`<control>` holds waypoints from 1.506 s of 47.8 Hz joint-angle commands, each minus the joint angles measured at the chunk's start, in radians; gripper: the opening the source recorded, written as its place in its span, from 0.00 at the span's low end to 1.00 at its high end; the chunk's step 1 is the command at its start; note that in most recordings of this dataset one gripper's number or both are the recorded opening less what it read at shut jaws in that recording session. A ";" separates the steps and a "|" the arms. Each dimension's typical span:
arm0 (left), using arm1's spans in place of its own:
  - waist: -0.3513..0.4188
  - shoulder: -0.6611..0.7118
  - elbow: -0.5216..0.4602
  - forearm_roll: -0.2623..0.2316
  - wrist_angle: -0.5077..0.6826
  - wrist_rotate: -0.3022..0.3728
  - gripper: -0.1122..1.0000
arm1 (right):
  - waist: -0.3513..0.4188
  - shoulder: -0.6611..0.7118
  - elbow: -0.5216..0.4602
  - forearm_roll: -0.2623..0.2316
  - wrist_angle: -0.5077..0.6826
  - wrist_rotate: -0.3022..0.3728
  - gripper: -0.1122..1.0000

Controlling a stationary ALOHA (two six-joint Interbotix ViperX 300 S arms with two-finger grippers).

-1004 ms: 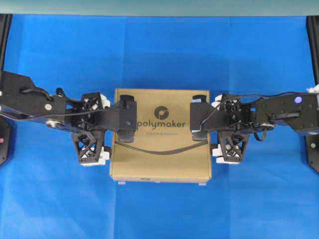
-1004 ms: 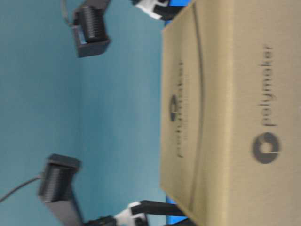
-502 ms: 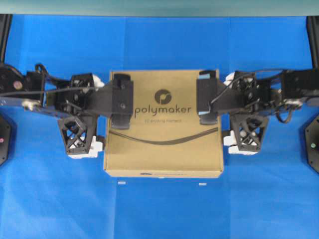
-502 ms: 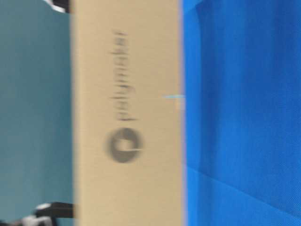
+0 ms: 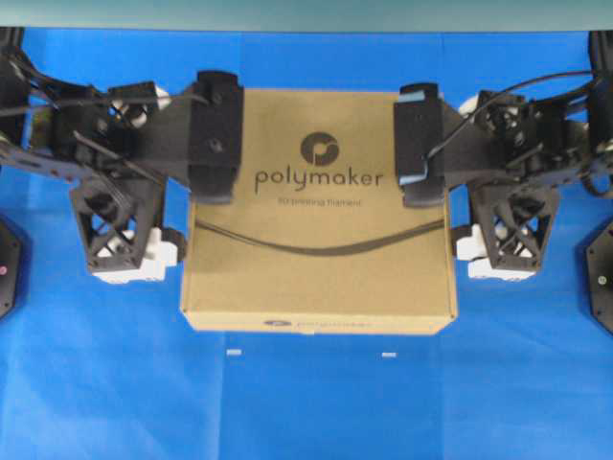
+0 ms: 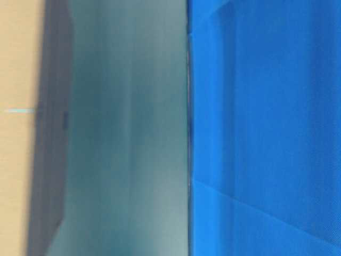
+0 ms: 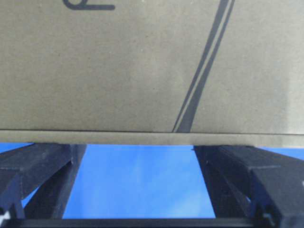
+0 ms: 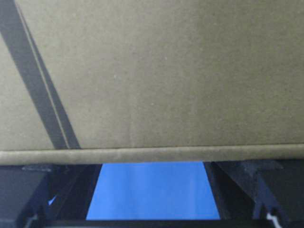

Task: Lift up the cardboard box by clamping it between your arms.
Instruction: 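Squeeze the box between both grippers and raise it upward, then hold the box lifted between both grippers, then lower the clamped box back down onto the table with both grippers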

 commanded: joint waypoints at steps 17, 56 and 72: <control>0.031 0.020 -0.112 0.008 0.000 -0.018 0.89 | 0.003 0.021 -0.135 0.012 0.002 0.023 1.00; 0.032 0.021 0.023 0.009 -0.095 -0.020 0.89 | 0.002 0.018 0.026 0.008 -0.152 0.012 1.00; 0.021 0.048 0.215 0.009 -0.291 -0.018 0.89 | 0.005 0.043 0.216 0.006 -0.353 0.006 1.00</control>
